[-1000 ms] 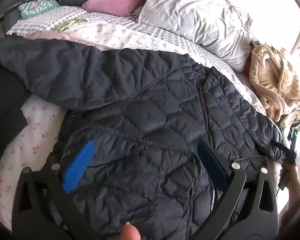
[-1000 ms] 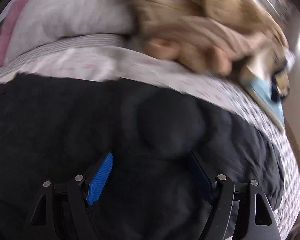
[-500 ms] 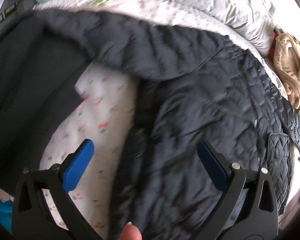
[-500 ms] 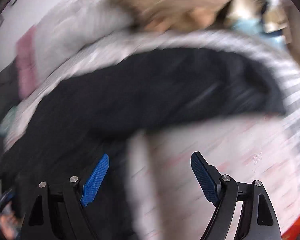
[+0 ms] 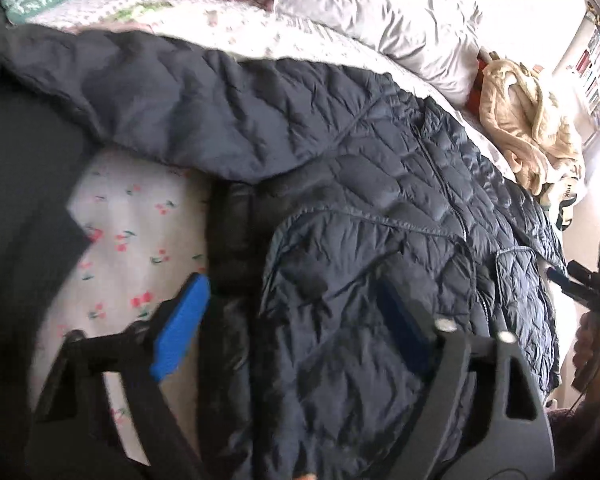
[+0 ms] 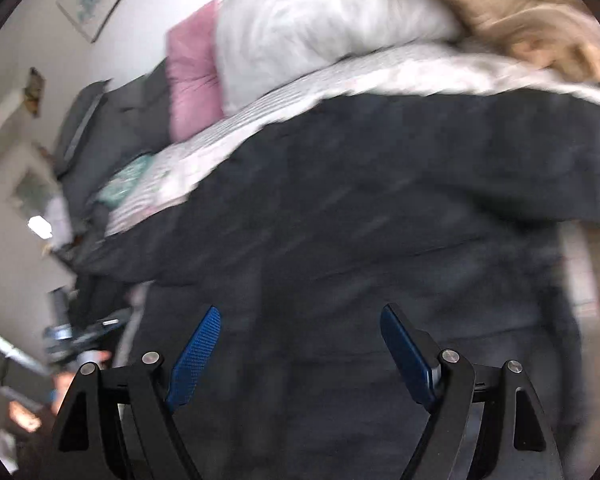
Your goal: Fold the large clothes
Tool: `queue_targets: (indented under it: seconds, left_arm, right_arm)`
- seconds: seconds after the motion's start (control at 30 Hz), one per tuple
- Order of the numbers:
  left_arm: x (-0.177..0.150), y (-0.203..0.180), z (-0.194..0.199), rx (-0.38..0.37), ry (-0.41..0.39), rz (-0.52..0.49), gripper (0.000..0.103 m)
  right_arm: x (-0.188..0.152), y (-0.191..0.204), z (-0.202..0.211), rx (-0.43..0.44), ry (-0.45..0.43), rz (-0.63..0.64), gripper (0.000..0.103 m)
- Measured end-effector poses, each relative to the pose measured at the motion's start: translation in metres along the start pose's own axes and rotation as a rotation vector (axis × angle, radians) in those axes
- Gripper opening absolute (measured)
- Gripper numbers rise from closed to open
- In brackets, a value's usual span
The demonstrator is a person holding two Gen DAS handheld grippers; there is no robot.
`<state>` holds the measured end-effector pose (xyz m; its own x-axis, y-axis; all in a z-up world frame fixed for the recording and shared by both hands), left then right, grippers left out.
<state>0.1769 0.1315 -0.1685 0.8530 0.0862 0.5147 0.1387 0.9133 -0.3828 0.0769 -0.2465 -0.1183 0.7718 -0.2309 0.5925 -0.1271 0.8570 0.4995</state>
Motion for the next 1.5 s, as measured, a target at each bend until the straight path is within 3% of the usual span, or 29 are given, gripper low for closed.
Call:
queue_targets:
  seconds: [0.2,0.33,0.37,0.4,0.43,0.47,0.63,0.73,0.83,0.97,1.03,1.1,1.17,1.23,1.27,1.3,1.37,1.43,1.5]
  left_arm:
    - [0.004,-0.001,-0.019,-0.005,0.012,-0.030,0.065]
    - [0.009,0.000,-0.020,-0.045,0.019,0.009,0.041]
    - [0.010,-0.001,-0.019,-0.058,0.022,0.024,0.033]
    - [0.011,-0.002,-0.018,-0.074,0.024,0.036,0.028]
    - [0.011,-0.003,-0.016,-0.091,0.029,0.042,0.014]
    - [0.011,-0.006,-0.012,-0.111,0.032,0.042,0.009]
    - [0.014,-0.014,0.023,-0.164,-0.015,-0.022,0.006]
    - [0.004,-0.013,0.038,-0.177,0.006,-0.070,0.006]
    - [-0.019,-0.011,0.042,-0.149,0.086,-0.158,0.006]
    - [-0.063,0.006,0.030,-0.007,0.247,-0.272,0.006]
    - [-0.073,0.017,0.028,0.056,0.282,-0.291,0.007]
    - [-0.070,0.023,0.037,0.081,0.260,-0.295,0.014]
    - [-0.055,0.024,0.055,0.070,0.183,-0.251,0.046]
    - [-0.039,0.023,0.072,0.043,0.089,-0.203,0.057]
    - [-0.032,0.021,0.078,0.028,0.050,-0.179,0.058]
    - [-0.026,0.016,0.081,0.000,0.020,-0.153,0.058]
    - [-0.020,0.002,0.076,-0.053,0.007,-0.136,0.058]
    - [-0.030,-0.017,0.057,-0.056,0.050,-0.192,0.058]
    - [-0.050,-0.032,0.030,0.005,0.139,-0.298,0.059]
  right_arm:
    - [-0.017,0.046,-0.086,0.111,0.145,-0.023,0.065]
    - [-0.027,0.067,-0.121,0.122,0.194,-0.004,0.054]
    - [-0.027,0.073,-0.127,0.133,0.198,0.004,0.046]
    - [-0.027,0.077,-0.130,0.158,0.202,0.004,0.030]
    - [-0.027,0.083,-0.135,0.193,0.212,-0.002,0.021]
    - [-0.029,0.087,-0.136,0.213,0.215,0.000,0.013]
    - [-0.027,0.103,-0.113,0.248,0.176,0.077,0.011]
    - [-0.031,0.108,-0.096,0.262,0.178,0.114,0.011]
    - [-0.043,0.111,-0.094,0.248,0.224,0.149,0.011]
    - [-0.077,0.105,-0.104,0.182,0.352,0.186,0.013]
    - [-0.093,0.100,-0.110,0.127,0.426,0.219,0.015]
    - [-0.097,0.098,-0.107,0.107,0.451,0.241,0.017]
    - [-0.089,0.099,-0.097,0.097,0.428,0.250,0.019]
    - [-0.077,0.098,-0.086,0.105,0.384,0.238,0.025]
    - [-0.073,0.097,-0.081,0.108,0.364,0.228,0.033]
    - [-0.069,0.095,-0.078,0.104,0.343,0.218,0.055]
    - [-0.059,0.093,-0.075,0.076,0.272,0.208,0.079]
    - [-0.055,0.093,-0.080,0.047,0.244,0.225,0.079]
    - [-0.054,0.093,-0.090,0.013,0.246,0.241,0.079]
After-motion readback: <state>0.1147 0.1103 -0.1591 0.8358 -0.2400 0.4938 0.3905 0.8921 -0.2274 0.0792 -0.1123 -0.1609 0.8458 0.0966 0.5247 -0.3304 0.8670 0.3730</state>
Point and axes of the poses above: each gripper's, at about its wrist camera, not at the fingertips, and z roughly against the way its jaws point, y to its left, x to its top, the point moved 7 cm from there along -z, roughly the way its jaws point, and after that the axes turned 5 degrees about z, right-handed, at the moved point
